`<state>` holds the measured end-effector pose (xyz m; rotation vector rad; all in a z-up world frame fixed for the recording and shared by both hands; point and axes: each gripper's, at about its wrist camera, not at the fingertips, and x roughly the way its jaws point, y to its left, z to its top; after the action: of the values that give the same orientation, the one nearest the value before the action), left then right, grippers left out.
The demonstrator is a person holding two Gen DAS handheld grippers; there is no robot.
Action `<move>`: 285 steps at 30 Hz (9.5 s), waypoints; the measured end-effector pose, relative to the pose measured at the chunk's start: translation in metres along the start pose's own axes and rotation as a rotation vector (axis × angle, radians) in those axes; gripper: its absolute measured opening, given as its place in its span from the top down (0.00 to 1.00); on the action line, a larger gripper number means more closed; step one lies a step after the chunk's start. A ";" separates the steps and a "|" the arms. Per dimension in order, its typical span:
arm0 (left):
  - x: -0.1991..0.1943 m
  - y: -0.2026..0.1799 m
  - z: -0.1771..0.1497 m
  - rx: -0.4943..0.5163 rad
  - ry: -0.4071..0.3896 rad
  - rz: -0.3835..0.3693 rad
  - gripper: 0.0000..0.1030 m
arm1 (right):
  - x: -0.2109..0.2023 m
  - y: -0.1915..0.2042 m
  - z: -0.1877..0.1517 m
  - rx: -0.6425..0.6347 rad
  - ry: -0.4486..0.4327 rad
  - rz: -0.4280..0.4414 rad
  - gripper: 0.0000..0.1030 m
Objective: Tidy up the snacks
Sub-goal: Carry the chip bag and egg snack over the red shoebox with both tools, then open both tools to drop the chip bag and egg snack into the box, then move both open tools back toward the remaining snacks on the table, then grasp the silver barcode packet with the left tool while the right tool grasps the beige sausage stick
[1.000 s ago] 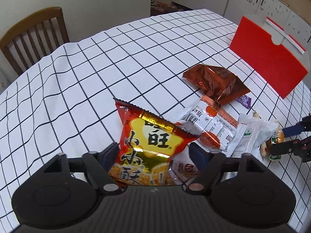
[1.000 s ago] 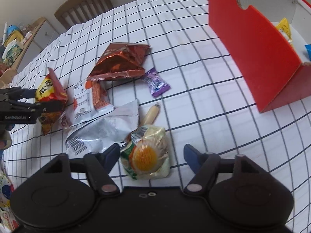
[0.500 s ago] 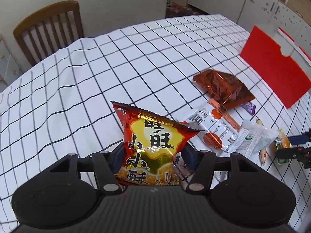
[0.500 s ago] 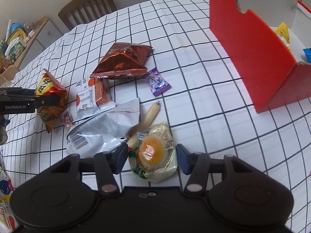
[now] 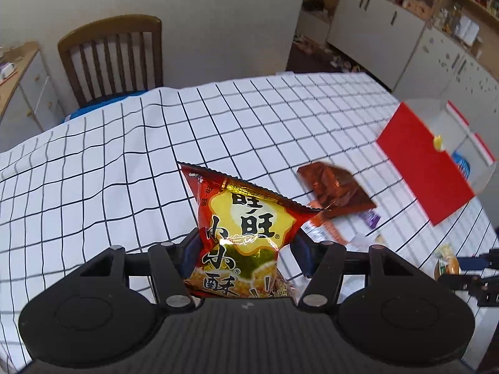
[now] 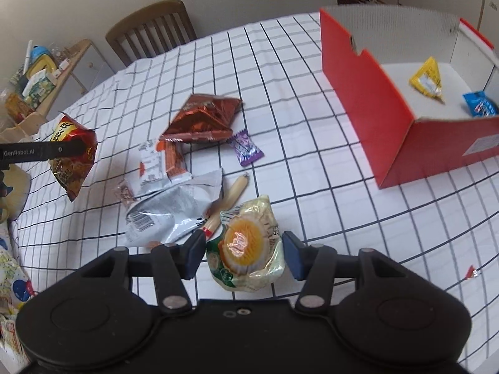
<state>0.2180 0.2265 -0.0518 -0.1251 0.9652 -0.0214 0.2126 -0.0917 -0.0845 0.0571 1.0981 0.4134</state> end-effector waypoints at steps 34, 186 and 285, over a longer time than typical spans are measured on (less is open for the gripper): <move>-0.068 -0.186 0.014 -0.151 -0.079 -0.046 0.42 | -0.115 -0.091 0.043 -0.168 -0.138 0.044 0.49; -0.103 -0.218 -0.023 0.033 -0.216 -0.026 0.20 | -0.147 -0.073 0.057 -0.188 -0.273 0.088 0.05; 0.045 -0.109 -0.106 0.025 0.048 -0.048 0.55 | 0.091 0.021 0.049 -0.072 0.151 -0.038 0.53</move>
<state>0.1610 0.1045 -0.1356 -0.1256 1.0091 -0.0810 0.2845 -0.0330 -0.1339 -0.0595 1.2301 0.4275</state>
